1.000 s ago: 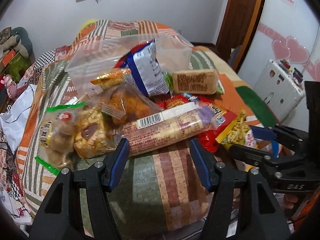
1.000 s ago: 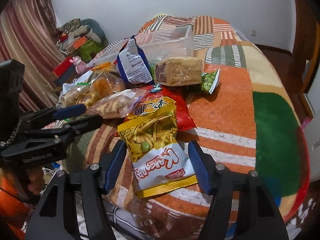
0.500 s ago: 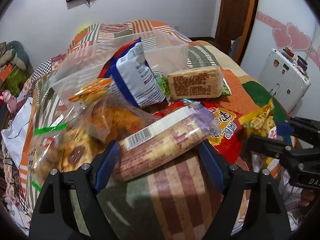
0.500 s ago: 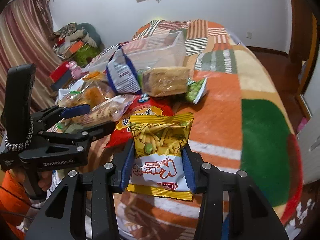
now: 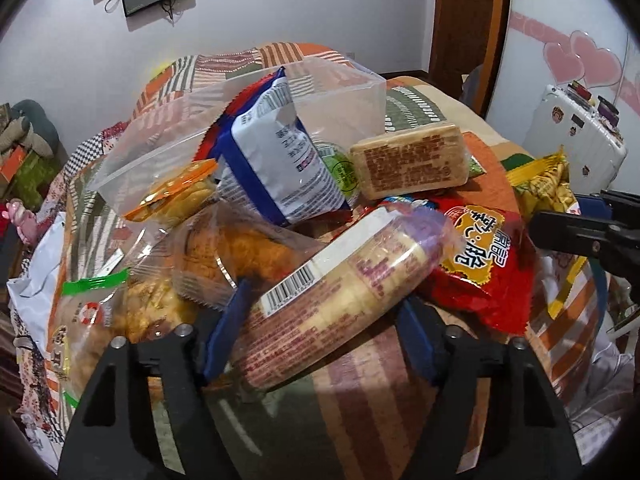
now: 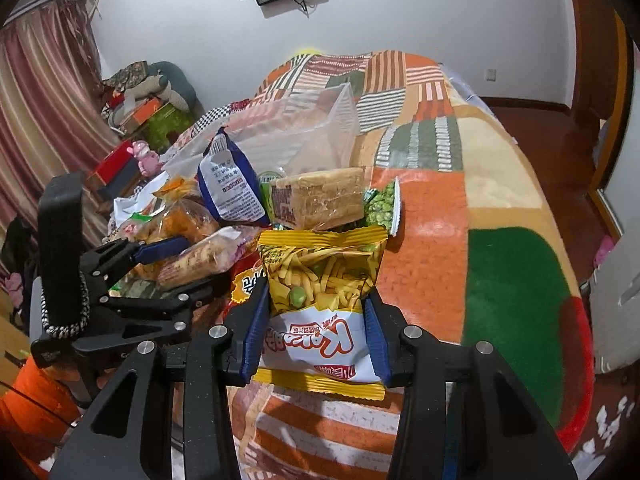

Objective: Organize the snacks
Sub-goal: 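Grasp the long wrapped biscuit roll with the left tool while the right tool grasps the yellow chip bag, then carry the biscuit roll with the left tool while the right tool carries the chip bag into the clear box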

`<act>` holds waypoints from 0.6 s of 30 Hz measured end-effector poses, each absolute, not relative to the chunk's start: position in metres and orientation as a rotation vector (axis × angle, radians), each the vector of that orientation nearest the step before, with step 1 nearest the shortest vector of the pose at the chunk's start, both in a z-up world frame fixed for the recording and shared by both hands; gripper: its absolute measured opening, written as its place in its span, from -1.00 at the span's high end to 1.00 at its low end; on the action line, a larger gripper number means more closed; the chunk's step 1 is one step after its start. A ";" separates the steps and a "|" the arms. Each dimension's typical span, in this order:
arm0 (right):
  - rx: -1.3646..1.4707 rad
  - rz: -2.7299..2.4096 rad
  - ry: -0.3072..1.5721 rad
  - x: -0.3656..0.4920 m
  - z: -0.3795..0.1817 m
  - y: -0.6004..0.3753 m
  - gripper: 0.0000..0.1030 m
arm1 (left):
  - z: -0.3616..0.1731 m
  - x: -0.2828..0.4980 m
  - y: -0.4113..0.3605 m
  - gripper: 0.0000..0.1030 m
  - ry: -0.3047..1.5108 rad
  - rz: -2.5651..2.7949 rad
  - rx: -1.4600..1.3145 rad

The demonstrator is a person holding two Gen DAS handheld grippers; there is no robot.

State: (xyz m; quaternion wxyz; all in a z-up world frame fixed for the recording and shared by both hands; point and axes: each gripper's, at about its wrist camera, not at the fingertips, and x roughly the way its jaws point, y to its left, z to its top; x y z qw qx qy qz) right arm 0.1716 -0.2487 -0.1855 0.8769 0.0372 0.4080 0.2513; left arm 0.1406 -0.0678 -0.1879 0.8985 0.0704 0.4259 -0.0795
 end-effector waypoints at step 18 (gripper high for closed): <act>0.098 0.551 0.777 0.174 -0.156 -0.242 0.25 | -0.140 0.125 -0.038 0.57 0.766 -0.182 0.011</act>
